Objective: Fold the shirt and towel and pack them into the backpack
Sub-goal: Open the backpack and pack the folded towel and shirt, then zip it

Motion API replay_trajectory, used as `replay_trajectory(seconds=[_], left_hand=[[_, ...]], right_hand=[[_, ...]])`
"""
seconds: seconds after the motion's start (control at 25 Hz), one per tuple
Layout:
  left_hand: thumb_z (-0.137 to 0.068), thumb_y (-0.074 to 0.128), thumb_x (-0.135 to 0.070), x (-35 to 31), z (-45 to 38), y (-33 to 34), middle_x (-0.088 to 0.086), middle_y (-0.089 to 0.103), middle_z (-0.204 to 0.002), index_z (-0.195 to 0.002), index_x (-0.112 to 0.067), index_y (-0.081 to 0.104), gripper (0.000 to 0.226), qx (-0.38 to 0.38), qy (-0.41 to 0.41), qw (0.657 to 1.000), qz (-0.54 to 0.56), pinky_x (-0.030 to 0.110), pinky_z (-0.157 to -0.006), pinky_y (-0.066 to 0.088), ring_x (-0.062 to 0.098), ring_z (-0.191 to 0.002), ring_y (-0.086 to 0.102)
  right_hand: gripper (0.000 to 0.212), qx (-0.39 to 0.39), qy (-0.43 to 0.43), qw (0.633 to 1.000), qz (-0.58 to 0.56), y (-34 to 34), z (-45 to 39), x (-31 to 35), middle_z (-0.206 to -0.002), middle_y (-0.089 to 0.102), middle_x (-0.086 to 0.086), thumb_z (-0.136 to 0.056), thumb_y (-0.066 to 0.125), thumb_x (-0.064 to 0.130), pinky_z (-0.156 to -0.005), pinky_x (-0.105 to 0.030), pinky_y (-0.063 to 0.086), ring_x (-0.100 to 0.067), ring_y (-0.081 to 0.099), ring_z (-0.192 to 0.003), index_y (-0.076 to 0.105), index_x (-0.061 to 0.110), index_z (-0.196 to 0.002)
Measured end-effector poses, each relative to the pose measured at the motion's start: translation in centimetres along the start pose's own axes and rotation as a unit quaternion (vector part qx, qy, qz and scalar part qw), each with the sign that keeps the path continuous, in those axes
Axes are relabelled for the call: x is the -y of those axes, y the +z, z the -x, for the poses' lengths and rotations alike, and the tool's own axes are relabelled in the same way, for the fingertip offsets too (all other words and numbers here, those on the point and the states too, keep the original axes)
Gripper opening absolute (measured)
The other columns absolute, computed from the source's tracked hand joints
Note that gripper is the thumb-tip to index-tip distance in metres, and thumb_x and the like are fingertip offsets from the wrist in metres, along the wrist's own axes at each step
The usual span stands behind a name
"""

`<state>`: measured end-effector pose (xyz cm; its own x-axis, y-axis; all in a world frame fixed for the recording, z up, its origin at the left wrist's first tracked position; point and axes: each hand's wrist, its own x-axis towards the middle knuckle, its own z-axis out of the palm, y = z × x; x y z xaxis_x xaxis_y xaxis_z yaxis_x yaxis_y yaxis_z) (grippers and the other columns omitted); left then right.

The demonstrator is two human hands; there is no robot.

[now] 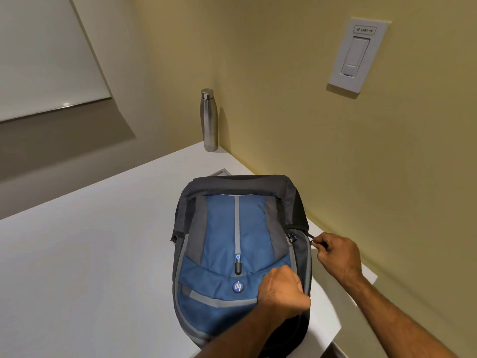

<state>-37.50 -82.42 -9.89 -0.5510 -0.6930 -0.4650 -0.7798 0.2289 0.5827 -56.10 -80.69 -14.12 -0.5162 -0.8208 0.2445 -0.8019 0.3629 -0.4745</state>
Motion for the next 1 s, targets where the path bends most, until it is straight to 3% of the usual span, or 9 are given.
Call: replay_trajectory(seconds=[0.08, 0.36, 0.48, 0.64, 0.76, 0.88, 1.0], left_hand=[[-0.068, 0.064, -0.014, 0.2, -0.4, 0.1, 0.008, 0.072, -0.095, -0.079, -0.015, 0.071, 0.012, 0.008, -0.015, 1.000, 0.000, 0.034, -0.085, 0.058, 0.024, -0.094, 0.068], [-0.067, 0.058, -0.012, 0.5, -0.8, 0.3, 0.005, 0.066, -0.081, -0.066, -0.016, 0.062, 0.005, 0.010, -0.022, 1.000, 0.010, 0.026, -0.075, 0.054, 0.021, -0.091, 0.067], [-0.065, 0.060, -0.015, 1.0, -1.4, 0.5, 0.006, 0.070, -0.085, -0.069, -0.015, 0.065, 0.007, 0.012, -0.021, 1.000, 0.013, 0.027, -0.076, 0.056, 0.021, -0.089, 0.068], [-0.065, 0.061, -0.020, 1.4, -1.7, 1.2, 0.007, 0.070, -0.094, -0.078, -0.017, 0.068, 0.015, 0.008, -0.007, 1.000, -0.006, 0.030, -0.084, 0.056, 0.023, -0.095, 0.065], [-0.066, 0.059, -0.024, 1.6, -1.6, 1.4, 0.008, 0.070, -0.092, -0.067, -0.018, 0.061, 0.006, 0.018, 0.005, 1.000, -0.008, 0.032, -0.085, 0.056, 0.024, -0.093, 0.066], [-0.071, 0.059, -0.026, 1.7, -0.8, 0.5, 0.006, 0.071, -0.089, -0.066, -0.017, 0.064, 0.011, 0.032, 0.076, 0.997, -0.006, 0.030, -0.087, 0.054, 0.022, -0.092, 0.065], [-0.078, 0.055, -0.023, 3.0, 1.1, -2.4, -0.001, 0.072, -0.086, -0.083, -0.018, 0.074, 0.021, 0.008, 0.184, 0.981, 0.062, 0.023, -0.080, 0.053, 0.016, -0.083, 0.064]], right_hand=[[0.015, -0.008, 0.002, 1.000, 0.017, -0.1, -0.6, 0.3, -0.075, 0.075, 0.003, -0.074, 0.076, 0.007, -0.060, -0.031, 0.055, -0.022, 0.067, -0.064, 0.077, 0.022, -0.078], [0.008, -0.004, 0.005, 0.999, 0.044, 0.5, -2.3, 0.8, -0.076, 0.076, -0.002, -0.079, 0.077, 0.013, -0.062, -0.030, 0.055, -0.025, 0.066, -0.064, 0.078, 0.019, -0.085], [0.007, -0.014, 0.002, 0.999, 0.041, 0.6, -2.4, 0.9, -0.074, 0.075, -0.002, -0.078, 0.078, 0.013, -0.060, -0.027, 0.051, -0.025, 0.066, -0.061, 0.077, 0.019, -0.083], [0.012, -0.026, -0.005, 0.999, 0.036, 1.3, -2.0, 0.6, -0.073, 0.075, 0.001, -0.075, 0.078, 0.010, -0.057, -0.032, 0.056, -0.024, 0.066, -0.059, 0.078, 0.020, -0.081], [0.014, -0.026, -0.020, 0.999, 0.031, 1.8, -0.9, 0.4, -0.076, 0.076, 0.002, -0.075, 0.078, 0.010, -0.058, -0.032, 0.057, -0.021, 0.067, -0.060, 0.079, 0.021, -0.084], [0.018, -0.028, -0.075, 0.996, 0.036, 1.8, 1.4, 0.2, -0.084, 0.077, -0.001, -0.078, 0.070, 0.016, -0.059, -0.032, 0.058, -0.024, 0.071, -0.066, 0.079, 0.021, -0.093], [0.047, -0.011, -0.124, 0.992, 0.032, 1.7, 3.7, -0.8, -0.108, 0.075, -0.002, -0.075, 0.043, 0.029, -0.065, -0.035, 0.060, -0.024, 0.074, -0.084, 0.075, 0.021, -0.109]])
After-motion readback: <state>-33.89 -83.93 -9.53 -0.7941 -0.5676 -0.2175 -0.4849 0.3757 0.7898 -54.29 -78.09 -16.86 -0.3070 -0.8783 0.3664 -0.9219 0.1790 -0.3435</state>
